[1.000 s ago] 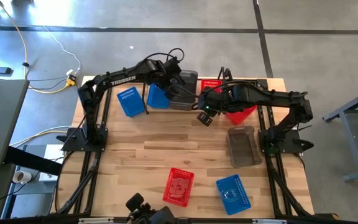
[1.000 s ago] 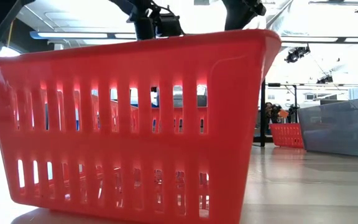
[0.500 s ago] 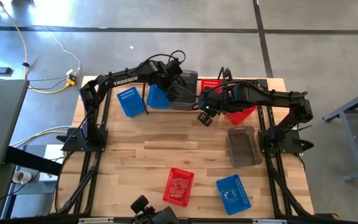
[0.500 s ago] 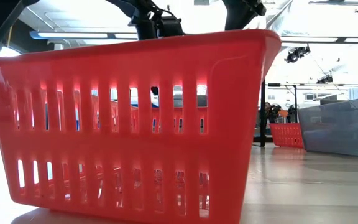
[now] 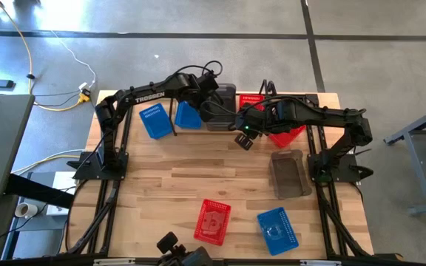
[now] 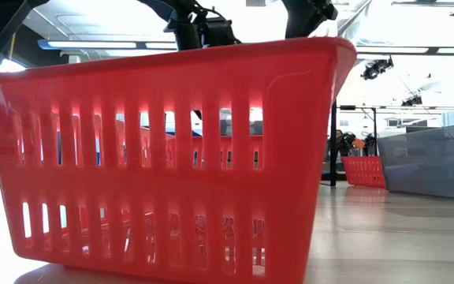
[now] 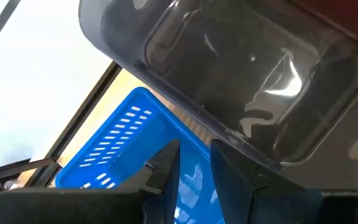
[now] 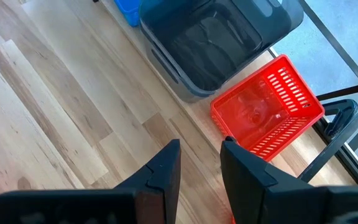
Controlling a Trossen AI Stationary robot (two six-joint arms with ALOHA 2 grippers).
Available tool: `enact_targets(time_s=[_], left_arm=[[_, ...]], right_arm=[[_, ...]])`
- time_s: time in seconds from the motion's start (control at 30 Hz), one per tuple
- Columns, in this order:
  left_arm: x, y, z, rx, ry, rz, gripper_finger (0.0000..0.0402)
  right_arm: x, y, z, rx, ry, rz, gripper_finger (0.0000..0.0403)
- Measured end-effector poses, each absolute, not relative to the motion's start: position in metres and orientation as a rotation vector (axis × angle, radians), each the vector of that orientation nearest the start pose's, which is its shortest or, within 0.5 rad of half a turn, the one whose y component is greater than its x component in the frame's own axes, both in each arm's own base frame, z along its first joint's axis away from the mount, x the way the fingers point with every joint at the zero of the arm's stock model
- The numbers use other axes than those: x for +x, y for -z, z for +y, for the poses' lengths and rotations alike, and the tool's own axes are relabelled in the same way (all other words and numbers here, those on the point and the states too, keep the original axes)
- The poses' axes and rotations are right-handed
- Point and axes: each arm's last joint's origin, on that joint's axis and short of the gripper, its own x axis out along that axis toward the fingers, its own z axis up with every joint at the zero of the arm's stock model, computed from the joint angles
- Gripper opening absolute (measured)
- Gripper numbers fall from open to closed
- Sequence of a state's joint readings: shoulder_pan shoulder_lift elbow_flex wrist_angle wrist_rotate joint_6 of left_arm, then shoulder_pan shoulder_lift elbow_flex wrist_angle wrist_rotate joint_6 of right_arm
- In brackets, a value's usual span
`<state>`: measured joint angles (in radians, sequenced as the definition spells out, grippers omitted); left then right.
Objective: Stack baskets on shelf by color
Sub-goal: Stack the bottom black bin on the black bin on the shelf, then stack the top red bin on the red bin on the shelf
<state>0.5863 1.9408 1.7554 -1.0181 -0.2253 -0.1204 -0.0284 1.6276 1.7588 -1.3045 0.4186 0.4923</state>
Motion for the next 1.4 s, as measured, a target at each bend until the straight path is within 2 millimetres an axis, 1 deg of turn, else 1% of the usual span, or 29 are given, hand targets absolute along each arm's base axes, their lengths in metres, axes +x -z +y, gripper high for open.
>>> enact_targets(time_s=[0.13, 0.3, 0.43, 0.57, 0.73, 0.87, 0.93, 1.03, 1.13, 1.2, 1.4], left_arm=[[0.331, -0.275, 0.227, -0.32, -0.786, 1.172, 0.0081], [0.323, -0.284, 0.227, -0.294, -0.824, 1.172, 0.0081], [0.314, -0.298, 0.224, -0.25, -0.854, 1.167, 0.0081], [0.303, -0.317, 0.216, -0.256, -0.845, 1.134, 0.0081], [0.293, -0.343, 0.197, -0.283, -0.752, 1.061, 0.0081], [0.288, -0.363, 0.176, -0.279, -0.674, 0.994, 0.0081], [0.287, -0.372, 0.163, -0.259, -0.648, 0.97, 0.0081], [0.288, -0.378, 0.147, -0.232, -0.612, 0.952, 0.0081], [0.288, -0.378, 0.134, -0.221, -0.585, 0.954, 0.0081], [0.288, -0.374, 0.127, -0.231, -0.577, 0.958, 0.0081], [0.287, -0.356, 0.117, -0.281, -0.591, 0.992, 0.0081]], right_arm=[[0.306, -0.372, -0.02, 0.204, 0.666, 1.027, 0.0101], [0.306, -0.372, -0.02, 0.207, 0.663, 1.028, 0.0101], [0.306, -0.372, -0.02, 0.214, 0.665, 1.027, 0.0101], [0.302, -0.37, -0.016, 0.219, 0.676, 1.062, 0.0101], [0.295, -0.368, -0.01, 0.178, 0.69, 1.133, 0.0101], [0.286, -0.367, -0.008, 0.11, 0.767, 1.186, 0.0101], [0.282, -0.366, -0.007, 0.089, 0.799, 1.212, 0.0101], [0.277, -0.365, -0.007, 0.07, 0.79, 1.203, 0.0101], [0.263, -0.364, -0.01, 0.076, 0.821, 1.205, 0.0101], [0.25, -0.362, -0.011, 0.089, 0.825, 1.199, 0.0101], [0.202, -0.36, -0.014, 0.206, 0.875, 1.133, 0.0101]])
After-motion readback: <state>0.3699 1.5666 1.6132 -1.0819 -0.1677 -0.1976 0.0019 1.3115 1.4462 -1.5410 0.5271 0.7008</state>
